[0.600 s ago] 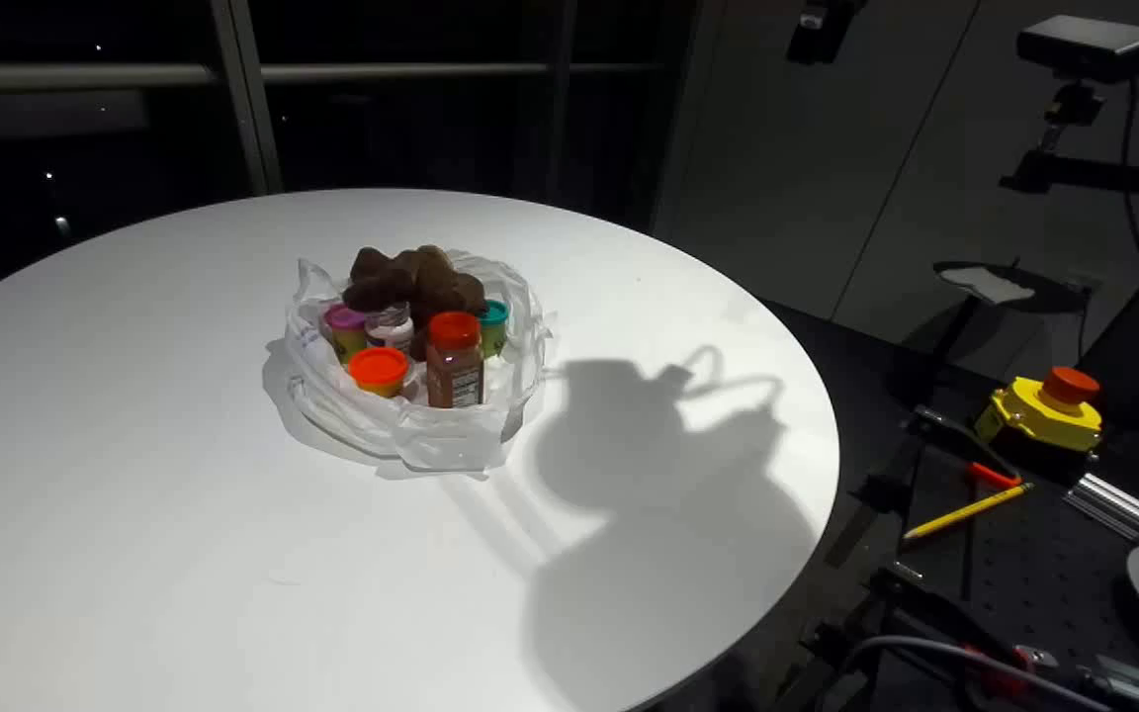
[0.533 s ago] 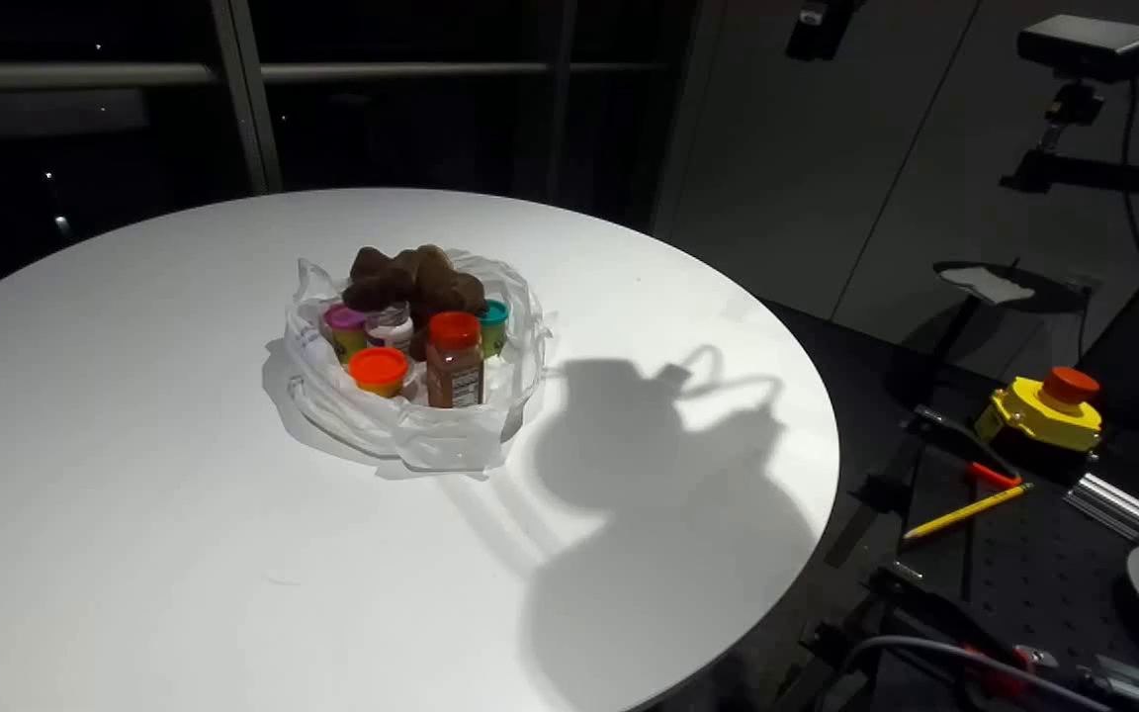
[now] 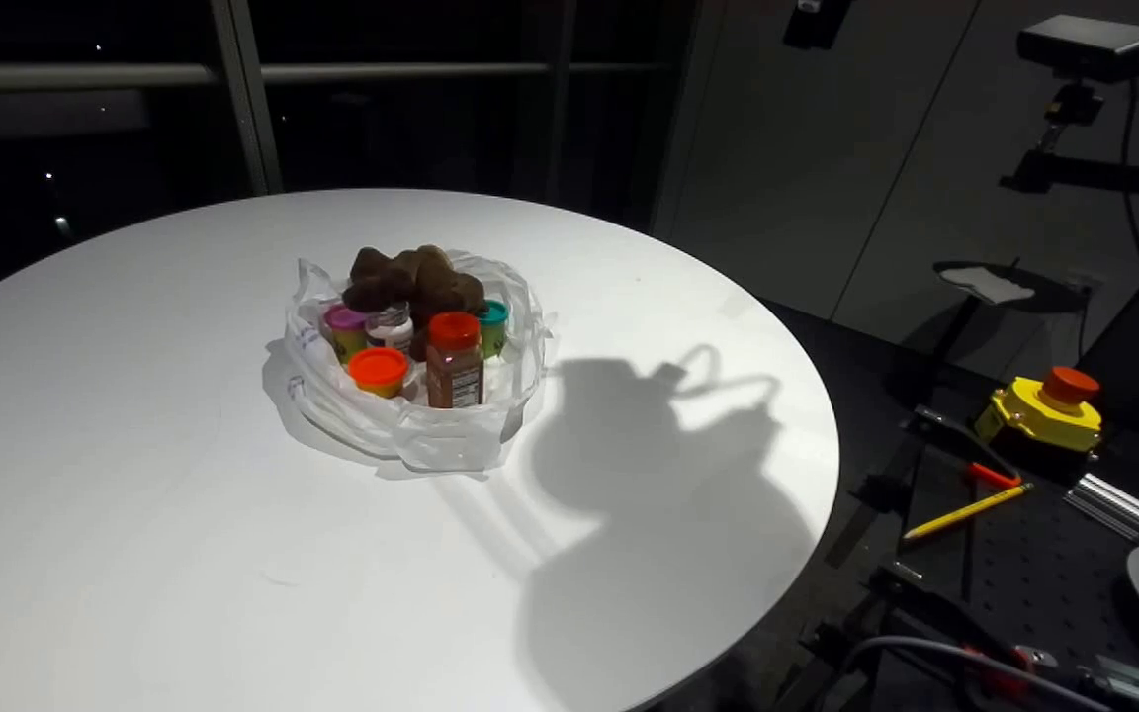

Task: Pick the object and the bottles from the plastic bag and put them on the table

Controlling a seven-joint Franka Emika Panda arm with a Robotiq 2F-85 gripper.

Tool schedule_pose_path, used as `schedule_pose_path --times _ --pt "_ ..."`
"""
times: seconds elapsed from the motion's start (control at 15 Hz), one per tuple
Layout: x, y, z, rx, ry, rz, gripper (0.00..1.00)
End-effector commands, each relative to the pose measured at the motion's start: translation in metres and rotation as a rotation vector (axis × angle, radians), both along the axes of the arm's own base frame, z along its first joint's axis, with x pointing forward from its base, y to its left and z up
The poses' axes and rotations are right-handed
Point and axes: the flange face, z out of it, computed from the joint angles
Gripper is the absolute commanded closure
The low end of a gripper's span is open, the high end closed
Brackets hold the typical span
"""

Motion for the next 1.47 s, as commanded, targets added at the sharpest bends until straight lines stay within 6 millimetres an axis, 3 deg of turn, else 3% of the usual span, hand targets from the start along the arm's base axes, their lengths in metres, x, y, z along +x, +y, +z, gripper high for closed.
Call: schedule_pose_path --times 0.0,0.2,0.4,0.67,1.0,1.4 --pt "0.0 0.0 0.001 0.0 0.001 0.0 0.0" --pt "0.03 0.028 -0.012 -0.009 0.008 0.022 0.0" --pt "0.068 0.073 -0.036 -0.025 0.018 0.091 0.0" --pt "0.127 0.123 -0.092 -0.031 0.007 0.215 0.0" --pt "0.186 0.145 -0.178 0.028 0.014 0.247 0.0" --pt "0.232 0.17 -0.232 0.081 -0.08 0.24 0.0"
